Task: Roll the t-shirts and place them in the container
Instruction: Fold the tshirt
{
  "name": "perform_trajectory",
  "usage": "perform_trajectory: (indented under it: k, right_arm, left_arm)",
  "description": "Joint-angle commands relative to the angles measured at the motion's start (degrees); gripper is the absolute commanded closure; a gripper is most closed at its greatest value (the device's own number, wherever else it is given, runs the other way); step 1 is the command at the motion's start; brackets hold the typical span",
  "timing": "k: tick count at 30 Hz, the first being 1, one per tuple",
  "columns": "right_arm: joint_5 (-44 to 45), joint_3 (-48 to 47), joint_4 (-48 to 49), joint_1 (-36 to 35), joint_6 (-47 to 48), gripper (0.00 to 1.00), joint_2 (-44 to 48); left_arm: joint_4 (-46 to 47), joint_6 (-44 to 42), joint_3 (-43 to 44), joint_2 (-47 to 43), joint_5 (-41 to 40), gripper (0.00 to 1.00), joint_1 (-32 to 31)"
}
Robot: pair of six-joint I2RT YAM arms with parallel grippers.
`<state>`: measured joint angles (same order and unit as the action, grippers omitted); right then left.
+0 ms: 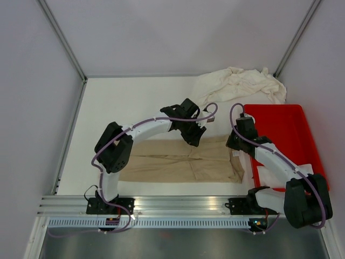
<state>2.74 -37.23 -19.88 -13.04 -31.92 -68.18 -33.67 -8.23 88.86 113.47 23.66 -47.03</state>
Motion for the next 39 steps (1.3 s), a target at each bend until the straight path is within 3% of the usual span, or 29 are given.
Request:
perform_trajectory:
  k: [1,10,17,19,22,25,28,29,33,39]
  right_arm:
    - [-2.2,4.9,0.3,-1.3,-3.5,1.00,0.1]
    - [1.0,8.8,2.3,-1.2,-4.6,1.00,-4.1]
    - [4.9,0.4,-4.5,-1.2,-1.4,1.00,-0.9]
    - [6.0,-2.5,-8.4,-1.2,1.0,1.00,0.2]
    - [8.2,-8.0,-15.2,-1.2,3.7,1.00,0.5]
    - [5.6,-10.1,-19.1,-1.2,4.7,1.00,0.5]
    - [-6.4,-7.6,-17.1,-1.2,1.5,1.00,1.3]
    - [-8.3,-5.1,-16.3,-1.2,0.5,1.00,2.1]
    - [-7.9,0.4,-15.0,-1.2,-2.2,1.00,4.4]
    - [-5.7,4.4,-13.4,-1.2,-4.0,1.00,5.6]
  left_arm:
    - [-0.6,-2.9,-3.6,0.2,-0.8,0.62,1.1]
    - [-0.9,-3.6,-4.3,5.6,-3.5,0.62,2.1]
    - [-3.5,-5.6,-4.8,-2.9,-3.4,0.61,3.2]
    - [-4.7,-6.5,-6.2,-5.8,-6.8,0.60,4.1]
    - [-5.4,-7.9,-12.3,-12.5,-9.6,0.60,9.4]
    - [-7.1,-9.1,-18.0,-18.8,-9.8,0.58,18.5]
    - [-8.5,-13.5,-22.5,-21.4,-15.2,0.55,28.5]
    - [-8.2,-14.9,-23.8,-21.8,-15.7,0.56,34.7]
    - [-4.1,-18.0,-31.1,-25.0,-14.9,0.56,49.0]
    - [3.3,-21.8,-36.8,-25.3,-13.1,0.56,56.0]
